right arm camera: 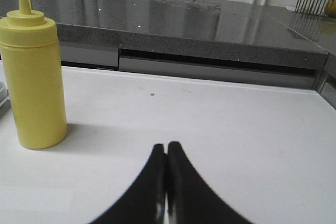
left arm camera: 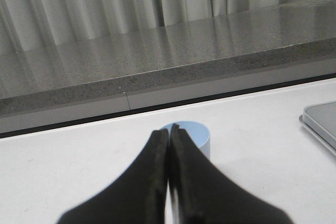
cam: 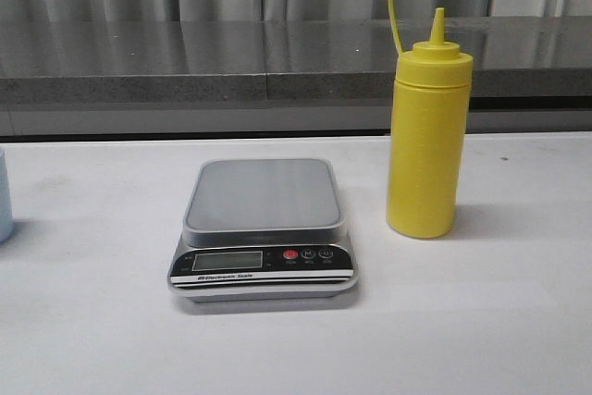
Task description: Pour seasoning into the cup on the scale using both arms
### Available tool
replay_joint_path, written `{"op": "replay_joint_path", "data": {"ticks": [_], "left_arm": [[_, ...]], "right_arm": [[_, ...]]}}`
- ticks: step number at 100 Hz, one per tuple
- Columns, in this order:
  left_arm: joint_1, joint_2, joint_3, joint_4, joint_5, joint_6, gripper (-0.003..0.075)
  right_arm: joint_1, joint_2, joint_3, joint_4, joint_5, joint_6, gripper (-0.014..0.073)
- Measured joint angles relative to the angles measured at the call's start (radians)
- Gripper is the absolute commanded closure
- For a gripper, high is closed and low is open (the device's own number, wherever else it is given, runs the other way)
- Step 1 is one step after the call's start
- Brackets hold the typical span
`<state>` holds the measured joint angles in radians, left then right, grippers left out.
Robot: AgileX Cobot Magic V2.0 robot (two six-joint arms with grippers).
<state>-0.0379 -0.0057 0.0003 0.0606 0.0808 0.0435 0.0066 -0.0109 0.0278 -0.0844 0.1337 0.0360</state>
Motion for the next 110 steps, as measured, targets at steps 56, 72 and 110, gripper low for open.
{"op": "replay_joint_path", "data": {"ticks": [56, 72, 110], "left_arm": [[0.000, 0.000, -0.040, -0.119, 0.059, 0.000, 0.0738], [0.000, 0.104, -0.137, -0.177, 0.082, -0.017, 0.0738], [0.000, 0.601, -0.522, -0.225, 0.330, -0.034, 0.0738]], "right_arm": [[0.000, 0.000, 0.000, 0.000, 0.000, 0.000, 0.0714], [0.000, 0.000, 0.000, 0.000, 0.000, 0.000, 0.0714], [0.000, 0.000, 0.000, 0.000, 0.000, 0.000, 0.0714]]}}
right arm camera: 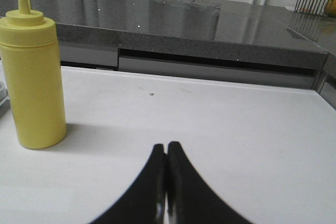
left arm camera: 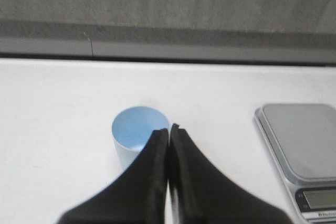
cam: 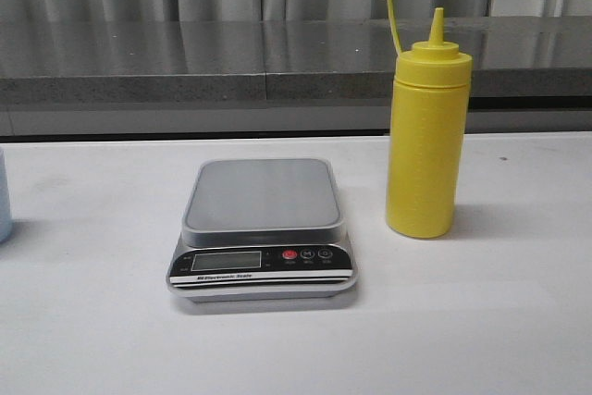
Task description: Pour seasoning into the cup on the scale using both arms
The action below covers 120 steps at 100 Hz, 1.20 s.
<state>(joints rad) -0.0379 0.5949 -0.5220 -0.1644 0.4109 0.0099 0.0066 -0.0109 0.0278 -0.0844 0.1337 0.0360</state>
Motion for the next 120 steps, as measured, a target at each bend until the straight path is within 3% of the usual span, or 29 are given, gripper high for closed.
{"op": "replay_joint_path", "data": {"ticks": [22, 65, 75, 80, 92, 99, 120], "left_arm": [[0.000, 0.325, -0.231, 0.008, 0.207, 0.000, 0.0738], [0.025, 0.641, -0.374, 0.098, 0.204, -0.037, 0.0724], [0.063, 0.667, -0.374, 0.103, 0.194, -0.054, 0.0622], [0.072, 0.680, -0.374, 0.103, 0.190, -0.057, 0.0533], [0.084, 0.701, -0.374, 0.105, 0.186, -0.058, 0.0236], [0.084, 0.711, -0.374, 0.105, 0.176, -0.060, 0.0137], [0.084, 0.748, -0.377, 0.105, 0.138, -0.060, 0.0166]], "right_arm": [[0.000, 0.000, 0.000, 0.000, 0.000, 0.000, 0.0714], [0.000, 0.000, 0.000, 0.000, 0.000, 0.000, 0.0714], [0.000, 0.000, 0.000, 0.000, 0.000, 0.000, 0.0714], [0.000, 0.000, 0.000, 0.000, 0.000, 0.000, 0.0714], [0.000, 0.000, 0.000, 0.000, 0.000, 0.000, 0.0714], [0.000, 0.000, 0.000, 0.000, 0.000, 0.000, 0.0714], [0.000, 0.000, 0.000, 0.000, 0.000, 0.000, 0.0714]]}}
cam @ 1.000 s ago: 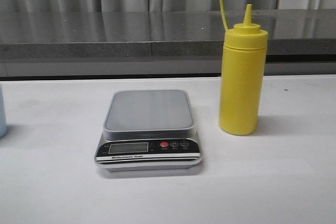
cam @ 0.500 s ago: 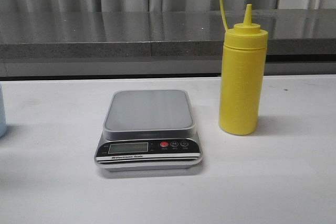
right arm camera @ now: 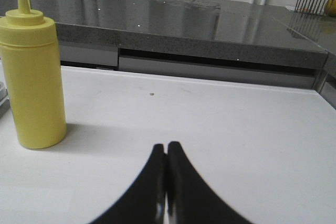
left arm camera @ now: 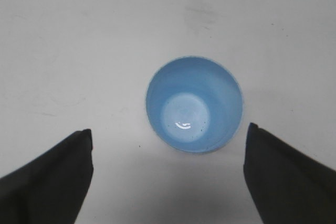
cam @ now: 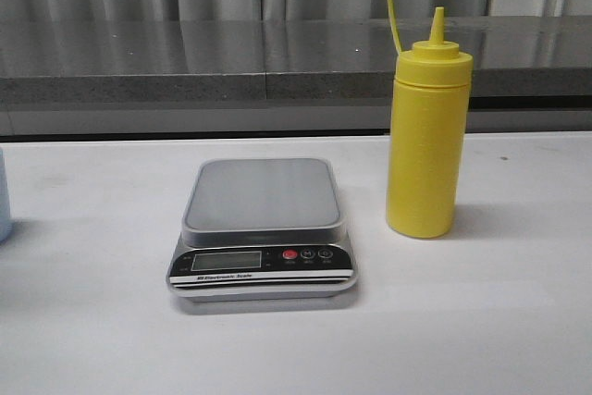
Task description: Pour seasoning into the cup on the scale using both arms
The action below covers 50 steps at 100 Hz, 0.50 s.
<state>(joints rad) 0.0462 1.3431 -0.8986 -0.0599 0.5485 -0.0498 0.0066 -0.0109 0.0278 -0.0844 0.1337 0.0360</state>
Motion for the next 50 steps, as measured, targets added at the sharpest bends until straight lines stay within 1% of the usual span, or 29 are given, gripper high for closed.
{"op": "replay_joint_path", "data": {"ticks": [5, 42, 50], "left_arm": [[0.000, 0.015, -0.002, 0.000, -0.011, 0.000, 0.0176], [0.000, 0.166, -0.002, 0.000, -0.075, -0.005, 0.0177], [0.000, 0.184, -0.002, 0.000, -0.089, -0.008, 0.0194]], "right_arm": [[0.000, 0.000, 0.000, 0.000, 0.000, 0.000, 0.0714], [0.000, 0.000, 0.000, 0.000, 0.000, 0.000, 0.0714], [0.000, 0.000, 0.000, 0.000, 0.000, 0.000, 0.0714]]}}
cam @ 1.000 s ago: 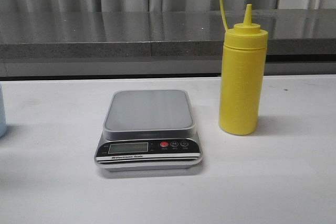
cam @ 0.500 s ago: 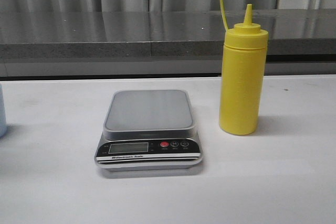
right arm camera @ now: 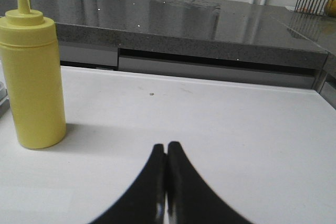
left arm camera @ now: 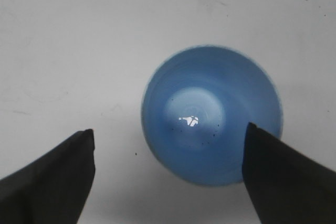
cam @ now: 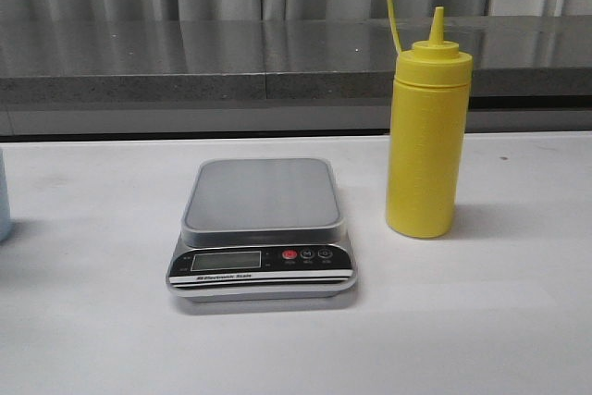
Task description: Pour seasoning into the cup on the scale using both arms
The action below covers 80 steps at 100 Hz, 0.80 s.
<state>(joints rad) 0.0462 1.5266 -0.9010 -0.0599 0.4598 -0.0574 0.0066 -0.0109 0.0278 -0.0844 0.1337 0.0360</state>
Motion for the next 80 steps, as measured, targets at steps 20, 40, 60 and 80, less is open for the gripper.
{"op": "replay_joint_path", "data": {"ticks": [20, 40, 60, 80], "left_arm": [[0.000, 0.045, -0.002, -0.003, -0.033, 0.000, 0.0286], [0.000, 0.062, -0.002, -0.007, -0.051, 0.000, 0.0528], [0.000, 0.062, -0.002, -0.007, -0.071, -0.001, 0.0738], [0.000, 0.057, -0.002, -0.031, -0.071, -0.001, 0.0738]], "right_arm": [[0.000, 0.000, 0.000, 0.000, 0.000, 0.000, 0.0714], [0.000, 0.000, 0.000, 0.000, 0.000, 0.000, 0.0714], [0.000, 0.000, 0.000, 0.000, 0.000, 0.000, 0.0714], [0.000, 0.000, 0.000, 0.000, 0.000, 0.000, 0.0714]]}}
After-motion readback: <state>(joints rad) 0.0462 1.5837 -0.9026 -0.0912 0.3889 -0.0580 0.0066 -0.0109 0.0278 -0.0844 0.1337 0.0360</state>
